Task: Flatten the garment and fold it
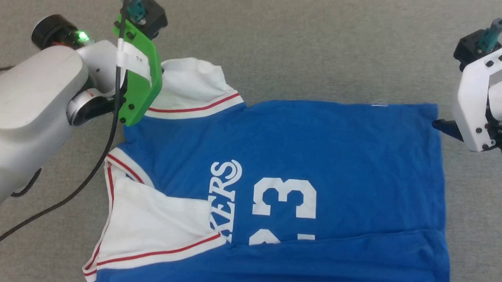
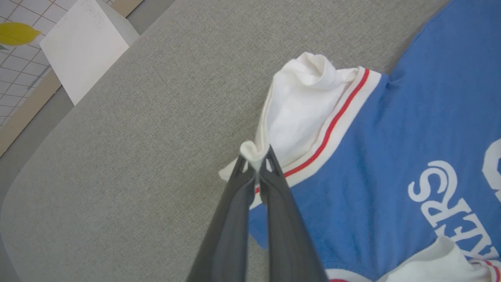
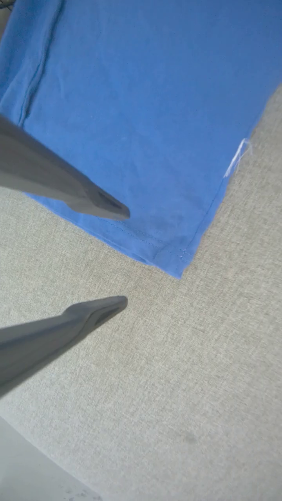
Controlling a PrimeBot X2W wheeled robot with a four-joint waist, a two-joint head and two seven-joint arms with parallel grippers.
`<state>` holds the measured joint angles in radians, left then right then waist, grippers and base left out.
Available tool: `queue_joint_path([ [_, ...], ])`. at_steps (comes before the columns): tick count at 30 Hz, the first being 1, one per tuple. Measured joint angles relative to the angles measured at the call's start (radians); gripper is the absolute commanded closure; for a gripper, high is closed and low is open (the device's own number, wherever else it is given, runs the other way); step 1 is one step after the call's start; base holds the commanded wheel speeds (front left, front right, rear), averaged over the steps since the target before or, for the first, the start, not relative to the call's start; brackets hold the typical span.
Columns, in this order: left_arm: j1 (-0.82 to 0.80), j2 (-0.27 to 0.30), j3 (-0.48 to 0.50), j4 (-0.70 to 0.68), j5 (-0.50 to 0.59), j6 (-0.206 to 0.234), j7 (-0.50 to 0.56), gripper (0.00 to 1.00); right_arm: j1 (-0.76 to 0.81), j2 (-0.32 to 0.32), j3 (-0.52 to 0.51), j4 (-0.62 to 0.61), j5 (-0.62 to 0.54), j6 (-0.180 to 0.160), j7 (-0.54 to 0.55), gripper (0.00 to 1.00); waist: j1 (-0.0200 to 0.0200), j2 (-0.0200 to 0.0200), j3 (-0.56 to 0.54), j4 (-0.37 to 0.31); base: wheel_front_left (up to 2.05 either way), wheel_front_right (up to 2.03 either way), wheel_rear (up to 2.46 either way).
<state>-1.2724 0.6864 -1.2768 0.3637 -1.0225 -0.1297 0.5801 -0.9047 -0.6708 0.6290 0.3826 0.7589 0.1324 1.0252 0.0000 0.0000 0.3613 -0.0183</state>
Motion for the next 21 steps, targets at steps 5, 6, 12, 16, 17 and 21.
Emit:
queue_joint_path([
  [5, -0.023, -0.013, -0.001, 0.002, 0.004, 0.000, -0.010, 1.00, -0.011, 0.058, -0.004, 0.113, -0.014, 0.000, -0.034, 0.00, 0.0000, 0.0000, 0.039, 0.023, 0.00, 0.00, 0.00],
  [6, -0.025, -0.015, -0.001, 0.003, 0.004, 0.000, -0.011, 1.00, -0.011, 0.064, 0.002, 0.124, -0.016, 0.000, -0.045, 0.00, 0.0000, 0.0000, 0.045, 0.027, 0.00, 0.00, 0.00],
  [12, -0.036, -0.025, -0.002, 0.021, 0.011, 0.000, -0.020, 1.00, -0.013, 0.055, 0.041, 0.158, 0.013, 0.001, -0.129, 0.00, 0.0000, 0.0000, 0.090, 0.051, 0.00, 0.00, 0.00],
  [16, -0.033, -0.024, -0.002, 0.042, 0.011, 0.000, -0.024, 1.00, -0.017, 0.053, 0.062, 0.171, 0.044, 0.000, -0.175, 1.00, 0.0000, 0.0000, 0.084, 0.046, 0.00, 0.00, 0.00],
  [17, -0.029, -0.024, -0.002, 0.049, 0.011, 0.000, -0.030, 1.00, -0.017, 0.053, 0.071, 0.173, 0.047, 0.000, -0.194, 1.00, 0.0000, 0.0000, 0.078, 0.044, 0.00, 0.00, 0.00],
  [21, 0.000, -0.022, -0.002, 0.080, 0.000, 0.000, -0.065, 1.00, -0.017, 0.059, 0.111, 0.183, 0.067, -0.001, -0.257, 1.00, 0.0000, 0.0000, 0.050, 0.034, 0.00, 0.00, 0.00],
])
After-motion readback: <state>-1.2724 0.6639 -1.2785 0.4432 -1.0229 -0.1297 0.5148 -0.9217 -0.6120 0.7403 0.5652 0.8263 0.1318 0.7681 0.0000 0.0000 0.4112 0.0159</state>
